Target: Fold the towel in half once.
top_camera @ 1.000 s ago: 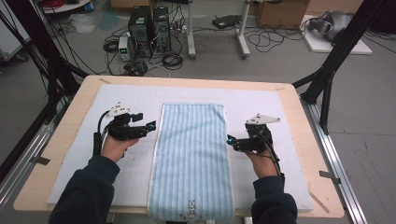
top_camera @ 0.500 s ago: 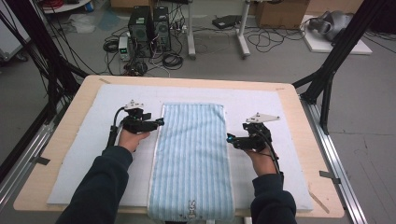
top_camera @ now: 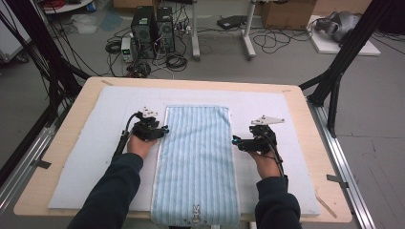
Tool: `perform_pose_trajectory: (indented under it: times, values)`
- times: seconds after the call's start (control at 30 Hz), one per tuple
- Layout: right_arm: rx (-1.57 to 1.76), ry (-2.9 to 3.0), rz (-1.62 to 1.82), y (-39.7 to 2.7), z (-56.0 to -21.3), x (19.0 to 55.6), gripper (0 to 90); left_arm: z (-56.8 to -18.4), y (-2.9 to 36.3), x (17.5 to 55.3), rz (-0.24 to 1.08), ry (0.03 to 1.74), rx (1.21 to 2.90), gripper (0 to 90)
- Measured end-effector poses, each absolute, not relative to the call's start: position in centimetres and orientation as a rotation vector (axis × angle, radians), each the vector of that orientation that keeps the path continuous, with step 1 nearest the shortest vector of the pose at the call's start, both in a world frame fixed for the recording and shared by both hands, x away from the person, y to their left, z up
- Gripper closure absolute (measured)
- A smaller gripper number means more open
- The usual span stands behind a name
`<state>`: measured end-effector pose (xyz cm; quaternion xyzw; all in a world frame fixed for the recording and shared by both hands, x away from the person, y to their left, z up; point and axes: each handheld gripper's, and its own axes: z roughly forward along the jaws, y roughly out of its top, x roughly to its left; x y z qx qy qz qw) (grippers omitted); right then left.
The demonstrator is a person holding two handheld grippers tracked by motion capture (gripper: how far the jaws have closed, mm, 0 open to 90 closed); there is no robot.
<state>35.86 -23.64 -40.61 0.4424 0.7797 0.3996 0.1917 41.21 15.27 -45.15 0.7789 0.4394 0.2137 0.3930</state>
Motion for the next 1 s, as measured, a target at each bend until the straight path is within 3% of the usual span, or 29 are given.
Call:
perform_pose_trajectory:
  times: [0.2, 0.27, 0.47, 0.83, 0.97, 1.0]
  values:
    - [1.266, 2.185, 1.051, -22.5, -41.4, 37.3, 19.6, -45.1, 15.1, 41.1, 0.51, 1.058, 2.001, 86.8]
    - [1.28, 2.191, 1.031, -22.0, -41.7, 38.0, 21.6, -45.2, 15.3, 41.2, 0.497, 1.072, 1.989, 87.8]
    - [1.299, 2.232, 0.982, -20.7, -42.5, 39.9, 52.1, -45.2, 15.9, 41.5, 0.452, 1.149, 1.926, 88.5]
    - [1.369, 2.225, 0.912, -19.4, -44.0, 42.0, 67.3, -45.2, 16.2, 41.6, 0.398, 1.157, 1.894, 88.4]
    - [1.376, 2.248, 0.959, -19.3, -44.1, 42.0, 87.0, -45.1, 16.6, 41.6, 0.359, 1.179, 1.855, 88.5]
    - [1.368, 2.252, 0.962, -19.3, -44.1, 42.0, 87.3, -45.0, 16.6, 41.6, 0.36, 1.176, 1.846, 88.5]
